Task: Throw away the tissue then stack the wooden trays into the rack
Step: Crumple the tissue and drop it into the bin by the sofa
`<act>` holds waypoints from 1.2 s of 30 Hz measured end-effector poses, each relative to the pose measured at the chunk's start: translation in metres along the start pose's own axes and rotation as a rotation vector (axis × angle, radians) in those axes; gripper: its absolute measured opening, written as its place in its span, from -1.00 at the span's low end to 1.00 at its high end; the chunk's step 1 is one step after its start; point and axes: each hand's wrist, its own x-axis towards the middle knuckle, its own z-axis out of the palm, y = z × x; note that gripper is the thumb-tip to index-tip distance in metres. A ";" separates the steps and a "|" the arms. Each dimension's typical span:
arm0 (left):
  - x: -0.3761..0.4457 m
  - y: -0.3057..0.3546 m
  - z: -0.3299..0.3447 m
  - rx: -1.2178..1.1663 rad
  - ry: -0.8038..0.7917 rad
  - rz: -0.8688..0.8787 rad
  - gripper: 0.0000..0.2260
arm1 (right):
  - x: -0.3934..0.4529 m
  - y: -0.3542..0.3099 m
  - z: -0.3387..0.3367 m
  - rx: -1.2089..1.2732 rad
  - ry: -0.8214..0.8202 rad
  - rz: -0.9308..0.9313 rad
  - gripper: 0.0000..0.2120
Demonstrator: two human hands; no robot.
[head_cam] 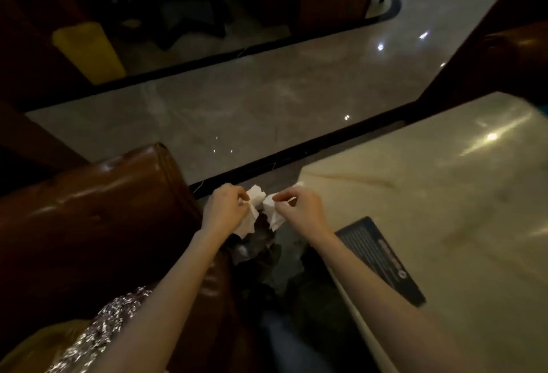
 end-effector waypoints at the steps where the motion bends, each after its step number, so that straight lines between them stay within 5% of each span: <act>1: 0.009 -0.014 0.008 0.015 -0.024 -0.036 -0.88 | 0.010 0.006 0.018 -0.008 -0.022 0.025 -0.87; 8: 0.054 -0.097 0.084 -0.013 -0.137 -0.235 -0.84 | 0.056 0.077 0.122 -0.040 -0.169 0.299 -0.80; 24: 0.104 -0.201 0.292 -0.146 -0.325 -0.364 -0.80 | 0.119 0.264 0.269 -0.206 -0.418 0.400 -0.67; 31: 0.121 -0.231 0.312 0.045 -0.625 -0.291 -0.64 | 0.136 0.280 0.289 -0.269 -0.489 0.419 -0.67; 36: 0.125 -0.218 0.275 0.060 -0.604 -0.218 -0.69 | 0.134 0.248 0.272 -0.481 -0.473 0.233 -0.77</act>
